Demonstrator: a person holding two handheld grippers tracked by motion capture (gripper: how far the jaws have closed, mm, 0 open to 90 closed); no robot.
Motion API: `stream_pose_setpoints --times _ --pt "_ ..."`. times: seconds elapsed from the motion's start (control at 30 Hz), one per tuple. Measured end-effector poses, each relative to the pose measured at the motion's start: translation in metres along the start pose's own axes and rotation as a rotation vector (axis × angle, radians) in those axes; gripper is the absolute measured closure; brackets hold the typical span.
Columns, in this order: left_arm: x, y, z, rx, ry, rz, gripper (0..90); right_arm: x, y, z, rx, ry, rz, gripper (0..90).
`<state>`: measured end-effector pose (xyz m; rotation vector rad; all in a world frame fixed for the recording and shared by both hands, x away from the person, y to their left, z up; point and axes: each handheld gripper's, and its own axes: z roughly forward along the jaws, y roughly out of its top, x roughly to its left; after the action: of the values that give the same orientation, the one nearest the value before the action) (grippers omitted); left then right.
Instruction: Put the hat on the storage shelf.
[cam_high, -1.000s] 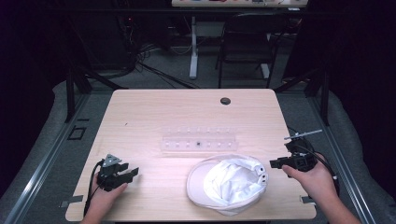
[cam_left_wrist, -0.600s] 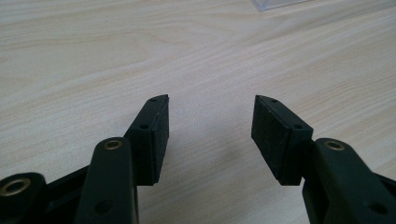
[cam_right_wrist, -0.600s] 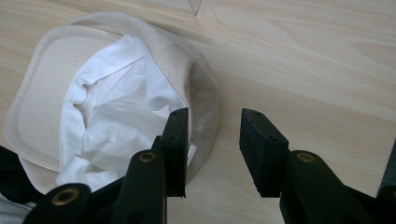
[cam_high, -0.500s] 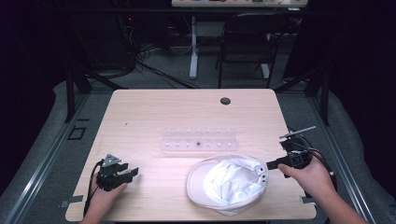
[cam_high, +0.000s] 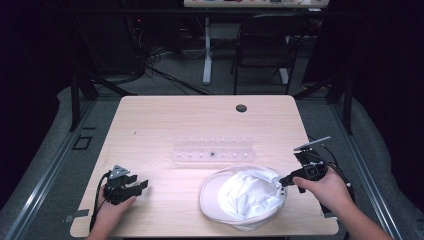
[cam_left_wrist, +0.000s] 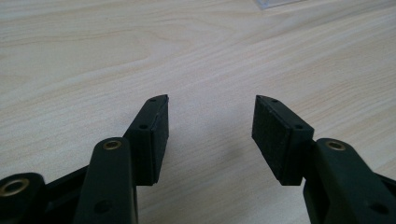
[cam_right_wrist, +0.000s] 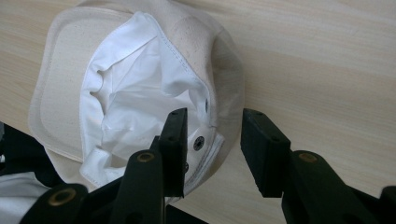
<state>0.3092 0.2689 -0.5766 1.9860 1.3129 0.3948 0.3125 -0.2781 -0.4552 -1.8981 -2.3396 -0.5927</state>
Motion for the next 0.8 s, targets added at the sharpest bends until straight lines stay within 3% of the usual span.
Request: stream_pose_setpoints --times 0.1,0.13,0.17,0.33,0.37,0.43,0.47,0.6,0.63,0.8 --pt "0.000 0.000 0.000 0.004 -0.001 0.000 46.6 0.000 0.000 0.006 0.025 0.009 0.019 62.2" --pt "0.000 0.000 0.000 0.000 0.001 -0.001 46.6 -0.001 0.001 0.008 0.056 0.014 0.017 62.5" --pt "0.000 0.000 0.000 0.003 -0.001 0.001 46.6 0.000 0.000 0.012 0.033 0.016 0.054 63.0" --pt "0.000 0.000 0.000 0.002 -0.001 0.001 46.6 -0.002 0.001 0.016 0.081 0.035 0.070 65.3" --pt "0.000 0.000 0.000 0.003 0.000 0.001 46.6 0.000 0.000 0.018 0.066 0.047 0.105 65.3" --pt "0.000 0.000 0.000 0.004 -0.001 0.002 46.6 -0.001 0.001 0.017 0.097 0.050 0.078 65.3" --pt "0.000 0.000 0.000 0.004 -0.001 0.002 46.6 0.000 0.000 0.019 0.073 0.051 0.104 65.4" --pt "0.000 0.000 0.000 0.006 -0.002 0.006 46.6 -0.002 0.003 0.018 0.121 0.049 0.098 68.0" --pt "0.000 0.000 0.000 0.007 -0.002 0.005 46.6 -0.001 0.002 0.020 0.096 0.051 0.128 68.2" --pt "0.000 0.000 0.000 0.008 -0.001 0.005 46.5 -0.002 0.003 0.022 0.113 0.042 0.130 70.8"
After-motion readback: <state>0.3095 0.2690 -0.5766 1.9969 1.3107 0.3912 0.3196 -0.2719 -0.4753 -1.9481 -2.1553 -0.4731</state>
